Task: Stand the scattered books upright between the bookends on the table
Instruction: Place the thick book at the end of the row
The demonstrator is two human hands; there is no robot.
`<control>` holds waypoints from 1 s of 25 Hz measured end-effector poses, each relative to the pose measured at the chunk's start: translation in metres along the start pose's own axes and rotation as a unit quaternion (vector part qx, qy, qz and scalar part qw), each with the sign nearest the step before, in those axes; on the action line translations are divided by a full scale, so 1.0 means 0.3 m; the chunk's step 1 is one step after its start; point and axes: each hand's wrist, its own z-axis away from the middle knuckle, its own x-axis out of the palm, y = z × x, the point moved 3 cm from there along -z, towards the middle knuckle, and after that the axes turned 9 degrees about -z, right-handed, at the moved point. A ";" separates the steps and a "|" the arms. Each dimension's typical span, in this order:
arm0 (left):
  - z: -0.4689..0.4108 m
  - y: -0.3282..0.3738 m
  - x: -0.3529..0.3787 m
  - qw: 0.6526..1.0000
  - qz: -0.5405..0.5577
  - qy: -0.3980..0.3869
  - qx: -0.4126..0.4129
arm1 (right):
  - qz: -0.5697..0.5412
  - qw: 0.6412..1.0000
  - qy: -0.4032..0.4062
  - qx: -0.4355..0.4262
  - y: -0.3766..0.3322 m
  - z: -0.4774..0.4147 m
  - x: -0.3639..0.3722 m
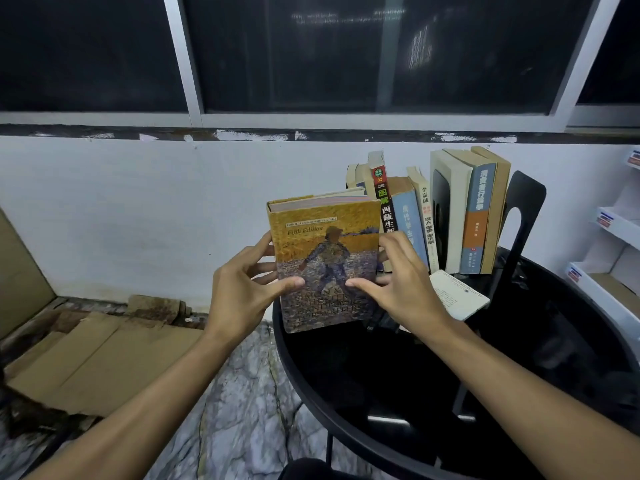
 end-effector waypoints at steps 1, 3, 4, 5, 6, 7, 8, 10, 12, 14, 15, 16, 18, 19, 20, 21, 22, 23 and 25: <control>0.003 -0.004 0.004 1.000 0.000 -0.004 0.007 | -0.001 1.000 0.005 -0.006 0.008 0.003 0.003; 0.015 -0.016 0.013 1.000 -0.001 -0.014 0.014 | -0.005 1.000 0.013 -0.012 0.018 0.014 0.006; 0.022 -0.020 0.019 1.000 -0.003 -0.020 0.019 | -0.009 1.000 0.017 -0.012 0.023 0.020 0.005; 0.027 -0.025 0.023 0.999 -0.006 -0.024 0.024 | -0.012 1.000 0.019 -0.011 0.027 0.024 0.004; 0.029 -0.028 0.024 0.999 -0.008 -0.026 0.026 | -0.014 1.000 0.020 -0.011 0.028 0.025 0.004; 0.029 -0.032 0.023 0.999 -0.010 -0.027 0.028 | -0.013 1.000 0.020 -0.010 0.027 0.023 0.004; 0.026 -0.036 0.021 0.999 -0.013 -0.028 0.026 | -0.010 1.000 0.024 -0.007 0.021 0.020 0.005; 0.018 -0.042 0.021 0.999 -0.018 -0.029 0.024 | 0.026 0.998 0.055 -0.005 0.003 0.012 0.002; 0.016 -0.044 0.024 0.999 -0.018 -0.030 0.024 | 0.102 0.989 0.100 -0.030 -0.029 0.007 0.004; 0.016 -0.042 0.026 0.999 -0.007 -0.032 0.025 | 0.132 0.983 0.105 -0.073 -0.076 0.006 0.020; 0.016 -0.041 0.024 0.999 -0.003 -0.035 0.027 | 0.125 0.984 0.093 -0.087 -0.104 0.004 0.032; 0.016 -0.038 0.023 0.999 0.001 -0.039 0.029 | 0.112 0.986 0.082 -0.089 -0.133 -0.001 0.045; 0.017 -0.033 0.018 0.998 0.012 -0.049 0.035 | 0.082 0.991 0.079 -0.065 -0.185 -0.014 0.074; 0.019 -0.030 0.016 0.998 0.017 -0.051 0.038 | 0.071 0.993 0.087 -0.048 -0.209 -0.021 0.088; 0.023 -0.025 0.014 0.998 0.022 -0.050 0.039 | 0.063 0.993 0.097 -0.032 -0.227 -0.026 0.100; 0.032 -0.016 0.012 0.998 0.024 -0.042 0.039 | 0.057 0.992 0.106 -0.021 -0.241 -0.029 0.109; 0.041 -0.005 0.009 0.998 0.027 -0.034 0.036 | 0.053 0.992 0.114 -0.011 -0.250 -0.031 0.114; 0.051 0.001 0.008 0.999 0.027 -0.027 0.035 | 0.050 0.992 0.119 -0.003 -0.257 -0.032 0.115; 0.070 0.005 0.013 0.999 0.021 -0.027 0.040 | 0.043 0.992 0.120 0.013 -0.263 -0.033 0.108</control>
